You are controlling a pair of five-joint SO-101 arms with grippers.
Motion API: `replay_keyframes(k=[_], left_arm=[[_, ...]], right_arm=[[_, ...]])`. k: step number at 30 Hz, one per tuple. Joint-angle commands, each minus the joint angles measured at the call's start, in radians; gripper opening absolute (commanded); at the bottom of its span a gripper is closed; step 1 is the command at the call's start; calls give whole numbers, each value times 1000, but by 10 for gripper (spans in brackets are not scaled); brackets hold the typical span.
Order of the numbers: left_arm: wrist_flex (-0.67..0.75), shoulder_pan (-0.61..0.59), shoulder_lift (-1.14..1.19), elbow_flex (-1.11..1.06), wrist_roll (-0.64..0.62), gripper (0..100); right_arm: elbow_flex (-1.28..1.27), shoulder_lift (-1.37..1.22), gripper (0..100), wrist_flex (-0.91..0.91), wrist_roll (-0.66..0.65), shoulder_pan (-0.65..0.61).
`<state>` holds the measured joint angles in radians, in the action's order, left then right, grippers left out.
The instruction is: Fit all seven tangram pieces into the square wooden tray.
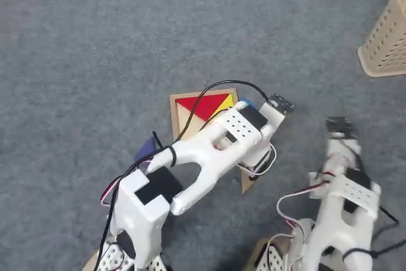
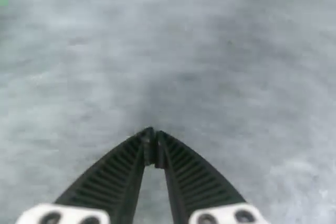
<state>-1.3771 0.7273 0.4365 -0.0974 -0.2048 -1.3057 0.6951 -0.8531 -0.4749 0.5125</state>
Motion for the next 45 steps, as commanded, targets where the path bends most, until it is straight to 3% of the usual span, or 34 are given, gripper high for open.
replay_keyframes(k=[1, 9, 18, 28, 31, 36, 45], left_arm=[[-26, 18, 28, 12, -14, 199], [-26, 126, 35, 13, -14, 200], [-20, 74, 29, 13, -6, 129], [-25, 78, 26, 47, 38, 126], [-41, 74, 26, 48, 43, 132], [-103, 80, 25, 87, 86, 237], [-35, 69, 35, 130, 158, 229]], right_arm=[[9, 33, 6, 18, -23, 36], [8, 30, 6, 18, -18, 8], [6, 30, 6, 21, -20, 7], [5, 30, 6, 21, -20, 7], [5, 30, 6, 21, -20, 7], [5, 30, 6, 21, -20, 5], [5, 30, 6, 21, -20, 5]])
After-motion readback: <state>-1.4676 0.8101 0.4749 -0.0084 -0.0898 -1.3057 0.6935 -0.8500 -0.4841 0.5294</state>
